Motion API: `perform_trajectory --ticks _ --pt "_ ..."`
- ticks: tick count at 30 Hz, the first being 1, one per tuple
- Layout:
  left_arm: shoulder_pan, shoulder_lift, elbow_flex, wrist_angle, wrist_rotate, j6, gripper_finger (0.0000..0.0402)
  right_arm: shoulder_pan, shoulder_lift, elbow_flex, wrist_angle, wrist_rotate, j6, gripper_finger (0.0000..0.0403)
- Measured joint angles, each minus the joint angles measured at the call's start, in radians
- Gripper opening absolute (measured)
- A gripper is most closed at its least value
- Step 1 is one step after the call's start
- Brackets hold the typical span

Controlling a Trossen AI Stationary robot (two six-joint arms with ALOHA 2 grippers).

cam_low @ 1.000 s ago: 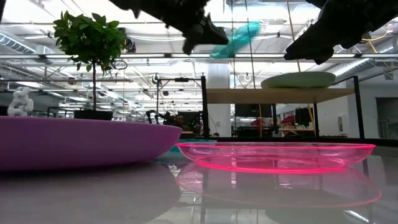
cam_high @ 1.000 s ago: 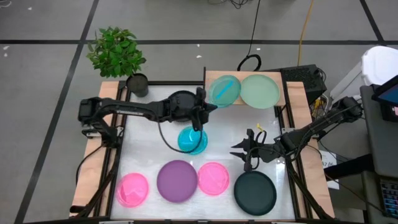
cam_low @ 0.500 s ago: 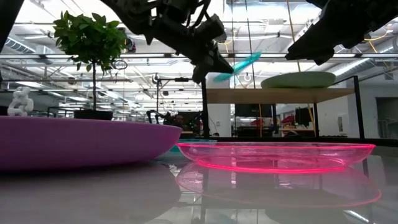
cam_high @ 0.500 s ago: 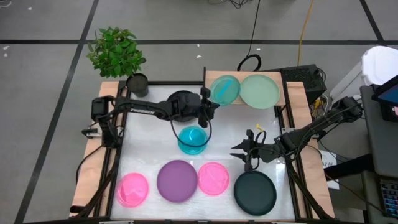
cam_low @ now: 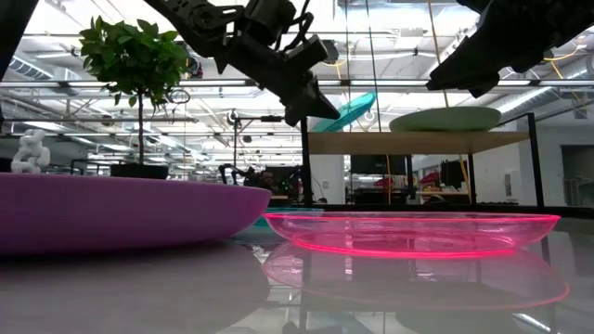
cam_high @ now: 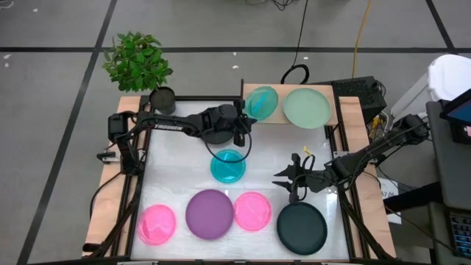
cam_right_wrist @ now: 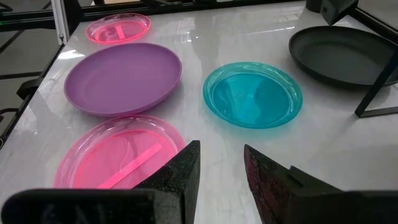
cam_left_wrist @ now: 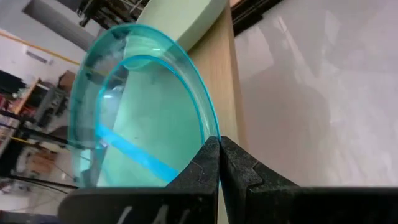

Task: Place and stack plates onto a shelf
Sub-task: Put the left small blue plate on the shelf

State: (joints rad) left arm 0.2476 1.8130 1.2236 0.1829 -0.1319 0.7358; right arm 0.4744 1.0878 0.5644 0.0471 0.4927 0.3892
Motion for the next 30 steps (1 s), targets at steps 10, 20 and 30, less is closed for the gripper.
perform_trajectory --ticks 10,20,30 --pt "0.022 0.000 0.000 -0.001 -0.001 -0.053 0.0043 0.000 0.000 0.000 0.000 0.000 -0.004 0.0109" --pt "0.022 0.000 0.000 0.013 -0.008 -0.061 0.0074 0.000 0.000 0.000 0.000 0.000 -0.008 0.0109" --pt "0.017 0.000 0.000 0.091 -0.010 -0.111 0.0095 0.000 0.000 0.000 0.000 0.000 -0.008 0.0109"
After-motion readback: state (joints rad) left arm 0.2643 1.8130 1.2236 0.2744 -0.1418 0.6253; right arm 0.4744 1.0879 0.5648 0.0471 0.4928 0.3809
